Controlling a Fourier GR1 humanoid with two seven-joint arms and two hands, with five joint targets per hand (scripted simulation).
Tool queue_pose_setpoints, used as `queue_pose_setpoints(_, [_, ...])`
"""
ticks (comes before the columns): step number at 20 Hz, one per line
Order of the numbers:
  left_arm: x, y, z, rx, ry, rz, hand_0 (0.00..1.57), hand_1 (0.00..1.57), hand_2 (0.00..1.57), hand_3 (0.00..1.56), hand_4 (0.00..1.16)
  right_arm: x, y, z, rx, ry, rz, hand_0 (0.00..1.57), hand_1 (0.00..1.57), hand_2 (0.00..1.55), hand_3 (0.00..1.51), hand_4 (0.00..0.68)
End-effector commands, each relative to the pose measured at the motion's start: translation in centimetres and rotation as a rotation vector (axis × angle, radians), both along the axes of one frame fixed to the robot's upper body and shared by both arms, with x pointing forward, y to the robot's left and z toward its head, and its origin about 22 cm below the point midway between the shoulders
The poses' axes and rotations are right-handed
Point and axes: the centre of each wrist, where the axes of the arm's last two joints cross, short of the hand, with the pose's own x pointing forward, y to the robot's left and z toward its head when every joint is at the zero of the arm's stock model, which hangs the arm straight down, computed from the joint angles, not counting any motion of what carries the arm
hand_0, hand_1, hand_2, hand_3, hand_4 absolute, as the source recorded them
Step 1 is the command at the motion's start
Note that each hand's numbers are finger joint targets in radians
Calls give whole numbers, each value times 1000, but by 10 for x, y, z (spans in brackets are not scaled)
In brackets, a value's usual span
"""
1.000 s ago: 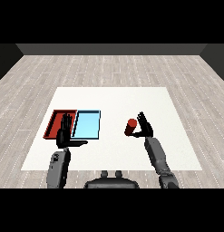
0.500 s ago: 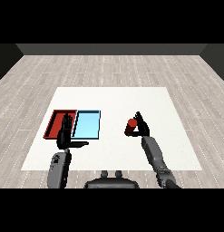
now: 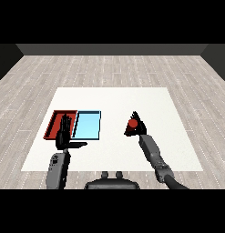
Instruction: Pick the red can and put it in the red box
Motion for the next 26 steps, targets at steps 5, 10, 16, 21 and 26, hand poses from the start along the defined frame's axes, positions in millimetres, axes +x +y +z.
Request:
queue_pose_setpoints(5, [8,-26,10,4,-6,5,0,0,0,0,0,3,25,4,1,10,20,0,0,0,0,0])
queue_pose_setpoints(10, [-20,-5,-1,-1,-8,20,0,0,0,0,0,-6,29,-19,-99,37,-31,0,0,0,0,0])
queue_pose_setpoints(16, [-16,8,4,19,4,0,0,0,0,0,0,14,36,6,-155,67,-172,1462,1462,1459,1423,611])
queue_pose_setpoints(21, [1,1,15,-7,4,-17,0,0,0,0,0,10,36,-3,-190,69,-186,1467,1467,1450,1400,595])
queue_pose_setpoints(26, [-4,-20,-15,8,-8,9,0,0,0,0,0,12,34,1,-231,33,-171,1473,1473,1443,1385,597])
